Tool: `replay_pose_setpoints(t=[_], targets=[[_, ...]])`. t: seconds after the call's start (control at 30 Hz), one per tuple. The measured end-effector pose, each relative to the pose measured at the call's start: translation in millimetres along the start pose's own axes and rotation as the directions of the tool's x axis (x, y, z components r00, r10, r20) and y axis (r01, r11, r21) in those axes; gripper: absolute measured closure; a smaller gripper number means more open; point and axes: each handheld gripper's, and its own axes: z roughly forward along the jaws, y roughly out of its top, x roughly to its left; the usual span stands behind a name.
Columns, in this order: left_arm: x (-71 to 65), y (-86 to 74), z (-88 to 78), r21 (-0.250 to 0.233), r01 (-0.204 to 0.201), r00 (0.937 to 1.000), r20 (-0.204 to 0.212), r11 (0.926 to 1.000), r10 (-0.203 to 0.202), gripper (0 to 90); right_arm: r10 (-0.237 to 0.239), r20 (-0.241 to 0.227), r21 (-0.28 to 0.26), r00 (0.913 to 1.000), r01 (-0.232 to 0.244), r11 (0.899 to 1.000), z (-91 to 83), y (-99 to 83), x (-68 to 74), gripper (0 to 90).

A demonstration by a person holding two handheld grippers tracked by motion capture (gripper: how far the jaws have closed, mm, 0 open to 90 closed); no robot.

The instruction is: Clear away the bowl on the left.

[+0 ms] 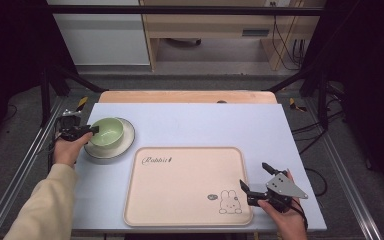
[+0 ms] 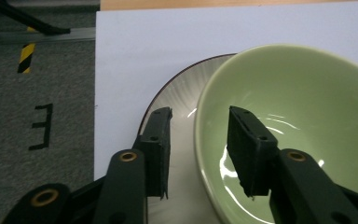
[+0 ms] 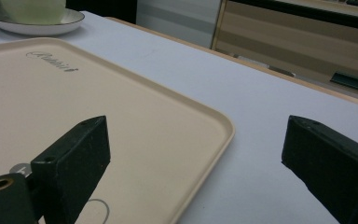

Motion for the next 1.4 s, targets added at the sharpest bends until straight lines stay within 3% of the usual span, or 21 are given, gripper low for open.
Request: replay_pose_setpoints(t=[0.3,0.47,0.6,0.73,0.9,1.4], targets=[[2.3,-0.8,11.2,0.062,0.015,0.9991,0.038,0.9980,-0.017,80.7,0.009,-0.012,0.005,0.9999,-0.009,1.000,1.6,-1.5,-2.0,7.9],[2.5,-0.3,8.4,0.082,0.025,0.9985,0.046,0.9963,-0.029,82.8,0.015,-0.014,0.005,0.9998,-0.015,1.000,1.8,-1.5,-2.6,7.9],[-0.4,2.4,2.0,0.064,0.031,0.9967,0.073,0.9974,-0.036,83.6,0.014,-0.015,0.002,0.9998,-0.013,1.000,2.3,-1.4,-3.0,7.9],[-6.4,6.4,-3.1,0.062,-0.006,0.9988,0.049,0.9980,0.003,83.5,0.011,-0.016,0.004,0.9998,-0.011,1.000,2.2,-1.4,-1.7,7.9],[-12.1,7.7,-5.8,0.045,-0.015,0.9991,0.039,0.9989,0.013,83.4,0.016,-0.004,-0.002,0.9999,-0.016,1.000,1.6,-0.6,-2.3,7.9],[-38.7,17.5,-25.5,-0.026,0.002,0.9920,0.126,0.9997,0.002,83.3,0.016,0.001,-0.010,0.9999,-0.016,1.000,-0.9,0.4,-2.6,6.8]])
